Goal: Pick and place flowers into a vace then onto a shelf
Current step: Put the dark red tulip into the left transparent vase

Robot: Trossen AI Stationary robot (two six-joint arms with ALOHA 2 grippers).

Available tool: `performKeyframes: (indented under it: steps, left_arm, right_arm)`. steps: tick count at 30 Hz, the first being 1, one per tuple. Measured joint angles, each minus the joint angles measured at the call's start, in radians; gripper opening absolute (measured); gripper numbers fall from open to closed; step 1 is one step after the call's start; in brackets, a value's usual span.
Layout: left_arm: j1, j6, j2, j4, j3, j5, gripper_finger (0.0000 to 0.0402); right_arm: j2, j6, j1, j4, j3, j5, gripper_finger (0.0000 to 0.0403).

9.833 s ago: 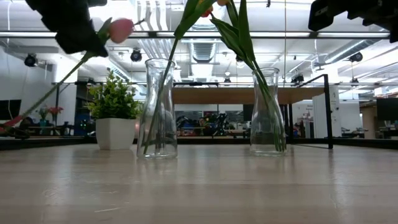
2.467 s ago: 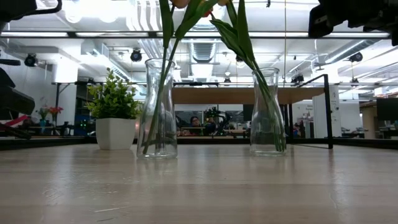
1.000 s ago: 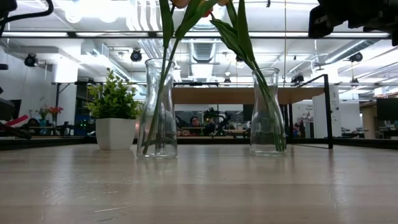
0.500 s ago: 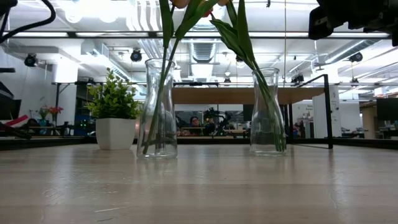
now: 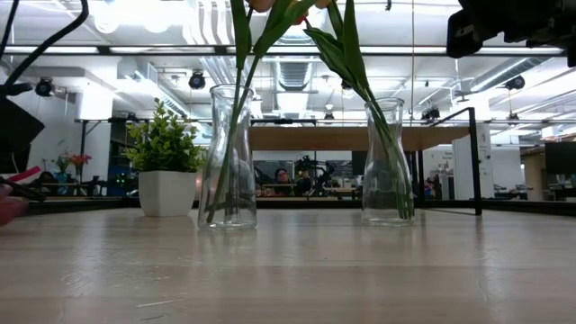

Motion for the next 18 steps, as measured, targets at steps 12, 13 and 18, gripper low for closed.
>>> performKeyframes:
  steps: [12,13,18]
  left_arm:
    - [0.002,-0.135,-0.017,-0.021,-0.004,0.021,0.0109]
    - [0.002,-0.136,-0.021,-0.025,-0.005,0.023,0.0123]
    - [0.003,-0.153,-0.049,-0.035,-0.007,-0.018,0.0178]
  right_arm:
    - [0.000,0.000,0.000,-0.001,0.000,0.000,0.0059]
    - [0.000,0.000,0.000,-0.001,0.000,0.000,0.0059]
    - [0.000,0.000,0.000,-0.001,0.000,0.000,0.0056]
